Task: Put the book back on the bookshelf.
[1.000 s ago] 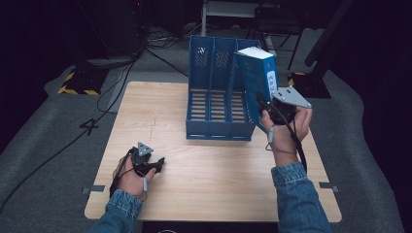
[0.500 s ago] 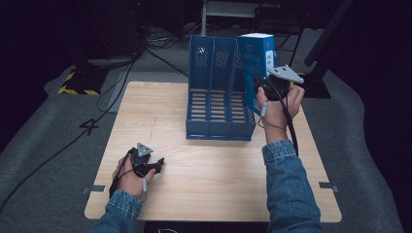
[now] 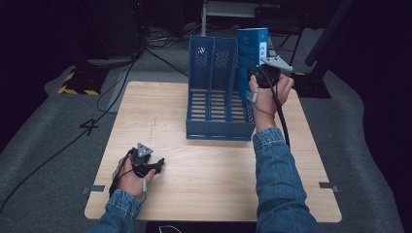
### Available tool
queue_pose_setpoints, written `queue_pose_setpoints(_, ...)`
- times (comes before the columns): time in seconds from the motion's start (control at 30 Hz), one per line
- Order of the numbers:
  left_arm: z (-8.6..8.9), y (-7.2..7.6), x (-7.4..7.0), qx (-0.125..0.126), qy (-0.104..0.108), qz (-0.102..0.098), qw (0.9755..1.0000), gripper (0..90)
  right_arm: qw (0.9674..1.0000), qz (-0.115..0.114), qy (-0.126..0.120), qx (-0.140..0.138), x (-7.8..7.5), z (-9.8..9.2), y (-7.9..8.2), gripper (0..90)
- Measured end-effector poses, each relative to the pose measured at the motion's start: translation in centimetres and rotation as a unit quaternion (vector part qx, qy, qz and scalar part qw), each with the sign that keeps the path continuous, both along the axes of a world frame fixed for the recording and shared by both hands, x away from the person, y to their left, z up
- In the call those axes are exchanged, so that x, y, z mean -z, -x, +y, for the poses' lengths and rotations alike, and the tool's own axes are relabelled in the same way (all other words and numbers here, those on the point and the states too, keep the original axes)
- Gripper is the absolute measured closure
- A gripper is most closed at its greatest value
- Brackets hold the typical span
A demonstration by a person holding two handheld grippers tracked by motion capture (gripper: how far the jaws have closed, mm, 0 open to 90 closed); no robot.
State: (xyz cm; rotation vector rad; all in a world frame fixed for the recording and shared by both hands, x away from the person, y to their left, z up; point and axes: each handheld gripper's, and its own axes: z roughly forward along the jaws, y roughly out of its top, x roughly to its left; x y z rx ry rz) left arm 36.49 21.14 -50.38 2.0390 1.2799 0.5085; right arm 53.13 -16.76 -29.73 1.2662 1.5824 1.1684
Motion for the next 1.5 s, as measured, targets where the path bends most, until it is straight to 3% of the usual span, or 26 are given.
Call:
queue_pose_setpoints(0.3, 0.0, 0.6, 0.0, 0.003, -0.001, 0.001, 1.0, 35.1, 0.9998, -0.009, -0.018, 0.002, 1.3, 0.3, -2.5, 61.8)
queue_pose_setpoints(0.43, 0.0, 0.5, 0.0, 0.003, 0.002, 0.001, 1.0, 35.0, 0.9995, -0.001, -0.03, -0.006, 2.0, 0.4, -3.3, 61.8)
queue_pose_setpoints(0.8, -0.3, 0.4, 0.0, 0.005, 0.0, 0.002, 1.0, 34.9, 0.9995, -0.019, -0.008, -0.024, 4.0, 1.8, -3.9, 61.3)
queue_pose_setpoints(1.1, -0.3, 0.3, 0.0, 0.004, 0.001, 0.001, 1.0, 34.9, 0.9995, 0.005, 0.028, -0.014, 6.8, 2.7, -5.4, 60.4)
queue_pose_setpoints(1.17, -0.4, 0.3, 0.0, 0.003, 0.001, 0.001, 1.0, 34.9, 0.9993, 0.022, 0.025, -0.014, 7.7, 2.6, -5.9, 60.6)
queue_pose_setpoints(1.4, -0.6, 0.2, 0.0, 0.001, 0.003, 0.0, 1.0, 34.8, 0.9998, 0.013, 0.014, -0.007, 9.3, 2.6, -6.0, 60.6)
queue_pose_setpoints(1.5, -0.7, 0.1, 0.0, 0.0, 0.002, -0.001, 1.0, 34.9, 0.9994, 0.026, 0.022, -0.003, 9.9, 2.6, -6.0, 60.5)
